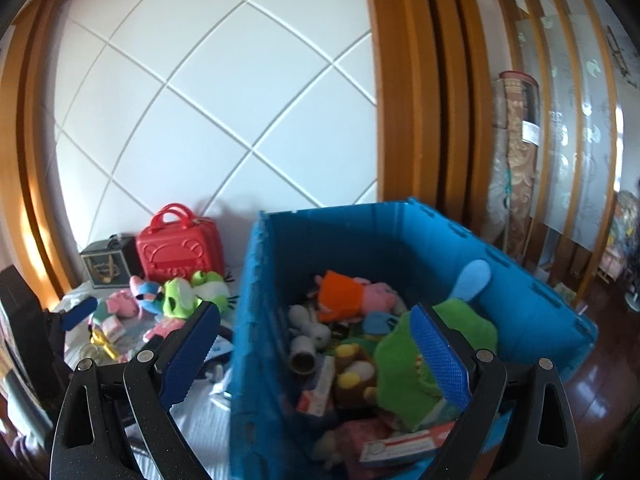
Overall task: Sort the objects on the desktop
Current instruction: 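Move both tools back over the remaining items on the table, then lower the right tool onto the pink tissue pack and grasp it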
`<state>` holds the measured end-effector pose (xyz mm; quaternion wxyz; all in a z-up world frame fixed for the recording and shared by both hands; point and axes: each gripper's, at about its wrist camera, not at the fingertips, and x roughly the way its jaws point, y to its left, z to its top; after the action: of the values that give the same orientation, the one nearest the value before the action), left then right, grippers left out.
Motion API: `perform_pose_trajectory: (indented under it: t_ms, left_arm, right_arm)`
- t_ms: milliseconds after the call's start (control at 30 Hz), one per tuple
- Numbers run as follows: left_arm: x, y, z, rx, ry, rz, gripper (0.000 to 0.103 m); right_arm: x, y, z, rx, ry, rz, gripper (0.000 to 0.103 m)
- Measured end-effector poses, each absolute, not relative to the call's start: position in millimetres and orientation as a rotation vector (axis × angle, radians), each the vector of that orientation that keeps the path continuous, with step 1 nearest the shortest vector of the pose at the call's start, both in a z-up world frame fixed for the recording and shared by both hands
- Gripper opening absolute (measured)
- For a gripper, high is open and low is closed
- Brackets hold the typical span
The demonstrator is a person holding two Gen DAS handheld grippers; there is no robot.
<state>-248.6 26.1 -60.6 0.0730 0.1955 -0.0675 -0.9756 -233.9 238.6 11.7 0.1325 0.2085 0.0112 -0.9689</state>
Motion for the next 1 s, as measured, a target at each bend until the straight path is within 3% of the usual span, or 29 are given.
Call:
perform_pose_trajectory:
  t_ms: [500,633,1000]
  left_arm:
    - [-238.1,-153.9,-119.9,0.702,-0.301,-2.86,0.103]
    - [-240.4,-194.0,-135.6,0.739,-0.305,-2.824,0.103]
    - [-248.8,-273.7,-180.3,0.769,-0.211,-2.716,0.103]
  right_arm:
    - [-260.1,76.3,-12.0,0.692,0.038,-2.745,0.097]
    - [-270.8,29.8,-36.7,0.734,0.011,-2.685,0.097]
    - [-352.8,-99.7,-128.6,0.91,0.156,-2.473,0.097]
